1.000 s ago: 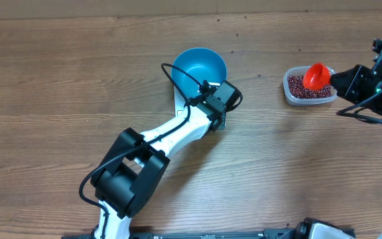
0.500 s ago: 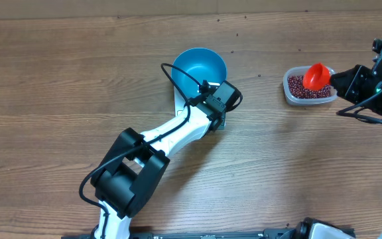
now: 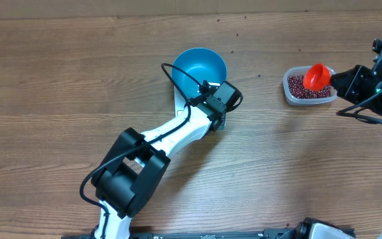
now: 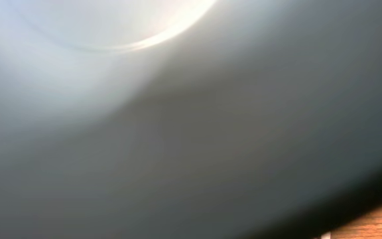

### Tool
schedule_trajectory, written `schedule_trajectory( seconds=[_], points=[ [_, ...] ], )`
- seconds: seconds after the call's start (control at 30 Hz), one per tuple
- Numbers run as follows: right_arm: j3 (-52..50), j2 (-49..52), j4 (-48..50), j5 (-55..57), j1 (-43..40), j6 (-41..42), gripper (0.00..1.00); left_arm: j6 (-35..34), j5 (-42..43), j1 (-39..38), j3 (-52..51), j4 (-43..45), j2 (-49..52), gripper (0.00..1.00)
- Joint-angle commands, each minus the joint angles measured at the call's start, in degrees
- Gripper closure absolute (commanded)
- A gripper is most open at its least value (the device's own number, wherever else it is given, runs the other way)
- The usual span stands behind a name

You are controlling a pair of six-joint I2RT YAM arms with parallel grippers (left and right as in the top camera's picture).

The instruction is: Scoop item into bowl and weigh 150g on scale

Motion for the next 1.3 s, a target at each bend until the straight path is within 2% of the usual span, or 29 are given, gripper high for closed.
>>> schedule_trajectory(
  seconds=[0.0, 0.73, 0.87, 1.03, 1.27],
  points=[
    [1.14, -0.02, 0.0, 0.42, -0.2, -0.44, 0.96, -0.96, -0.02, 0.11, -0.46, -0.22, 3.04, 0.96],
    [1.16, -0.02, -0.22, 1.2, -0.2, -0.42, 0.96, -2.86, 3.76, 2.64, -0.44, -0.94, 3.04, 0.96],
    [1.16, -0.02, -0.22, 1.2, -0.2, -0.42, 0.96, -0.13, 6.75, 2.6, 0.42, -1.14, 1.97, 0.96],
    [1.16, -0.02, -0.17, 1.2, -0.2, -0.42, 0.96, 1.75, 8.81, 1.86, 2.8, -4.35, -1.84, 0.96],
    [1.16, -0.02, -0.17, 1.2, -0.2, -0.42, 0.96, 6.01, 10.88, 1.14, 3.52, -8.76, -12.15, 0.96]
  ],
)
